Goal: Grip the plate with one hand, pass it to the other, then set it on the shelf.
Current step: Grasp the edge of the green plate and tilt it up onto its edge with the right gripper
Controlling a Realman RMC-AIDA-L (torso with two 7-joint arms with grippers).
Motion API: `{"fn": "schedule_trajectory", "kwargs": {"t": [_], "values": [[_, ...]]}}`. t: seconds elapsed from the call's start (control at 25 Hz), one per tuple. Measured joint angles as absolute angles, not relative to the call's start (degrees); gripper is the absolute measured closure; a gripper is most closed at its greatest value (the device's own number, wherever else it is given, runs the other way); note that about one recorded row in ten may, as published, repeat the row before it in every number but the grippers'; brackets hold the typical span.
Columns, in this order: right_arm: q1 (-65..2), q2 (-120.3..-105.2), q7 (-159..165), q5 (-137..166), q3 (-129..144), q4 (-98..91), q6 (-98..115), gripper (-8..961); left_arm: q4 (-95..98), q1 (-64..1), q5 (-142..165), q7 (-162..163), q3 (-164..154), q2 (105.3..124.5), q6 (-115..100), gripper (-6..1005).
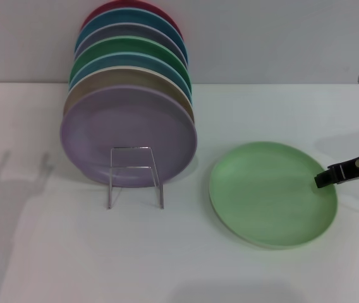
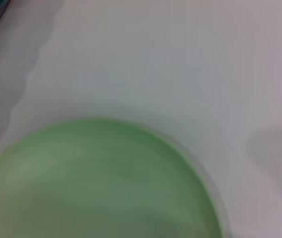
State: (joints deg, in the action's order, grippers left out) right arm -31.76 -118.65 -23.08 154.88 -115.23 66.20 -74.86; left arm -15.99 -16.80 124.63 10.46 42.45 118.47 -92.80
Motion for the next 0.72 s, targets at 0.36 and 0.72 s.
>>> {"fn": "schedule_trajectory", "kwargs": {"t": [0.36,0.72], "values": [[-32.5,-118.55,-23.1,154.9,-115.2,64.0,-73.6,543,-15.8,-17.1,124.6,10.5,42.5,118.47,-92.7,196],[-33.3,-118.56,-23.2,154.9,-115.2,62.7,-73.6,587,-15.7,-17.4,124.6,10.5,42.6,118.48,-92.5,196]]}}
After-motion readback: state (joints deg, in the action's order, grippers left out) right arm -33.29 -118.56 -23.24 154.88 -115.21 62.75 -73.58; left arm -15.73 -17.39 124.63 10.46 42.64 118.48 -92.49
